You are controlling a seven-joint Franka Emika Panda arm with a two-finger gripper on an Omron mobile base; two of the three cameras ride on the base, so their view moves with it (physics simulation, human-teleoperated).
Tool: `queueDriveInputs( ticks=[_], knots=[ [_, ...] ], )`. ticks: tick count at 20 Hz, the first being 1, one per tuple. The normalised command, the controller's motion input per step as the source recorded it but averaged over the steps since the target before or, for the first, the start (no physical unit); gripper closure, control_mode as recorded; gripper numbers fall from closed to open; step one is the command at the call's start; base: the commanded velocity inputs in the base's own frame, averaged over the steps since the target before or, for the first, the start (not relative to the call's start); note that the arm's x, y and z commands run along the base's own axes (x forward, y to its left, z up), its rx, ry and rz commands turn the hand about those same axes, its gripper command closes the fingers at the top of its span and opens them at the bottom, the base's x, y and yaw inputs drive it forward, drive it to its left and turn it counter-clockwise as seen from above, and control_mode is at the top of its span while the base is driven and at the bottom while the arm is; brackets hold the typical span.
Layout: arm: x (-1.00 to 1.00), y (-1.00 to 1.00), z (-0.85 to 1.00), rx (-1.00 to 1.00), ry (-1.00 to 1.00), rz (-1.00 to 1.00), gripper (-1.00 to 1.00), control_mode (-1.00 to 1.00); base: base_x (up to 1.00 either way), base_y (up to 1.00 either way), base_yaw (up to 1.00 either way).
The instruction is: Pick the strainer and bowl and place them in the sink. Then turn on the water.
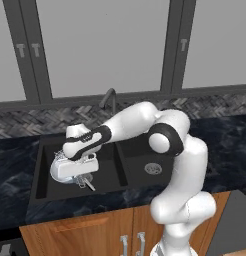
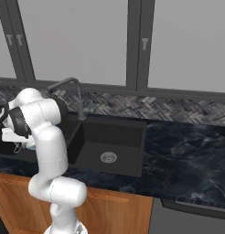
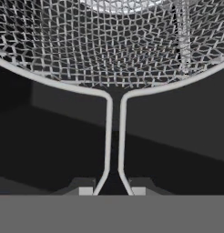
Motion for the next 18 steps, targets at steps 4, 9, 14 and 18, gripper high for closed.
queueDriveInputs(
  ticks=[4,9,14,18],
  knots=[
    [0.45,0.04,-0.18,0.00,0.04,0.00,1.00,-1.00,0.00,0.00,0.00],
    [0.40,0.00,-0.23,0.00,0.02,0.00,1.00,-1.00,0.00,0.00,0.00],
    [0.29,0.01,-0.26,0.00,0.04,0.00,1.00,-1.00,0.00,0.00,0.00],
    [0.26,0.01,-0.26,0.00,0.03,0.00,1.00,-1.00,0.00,0.00,0.00]
  ],
)
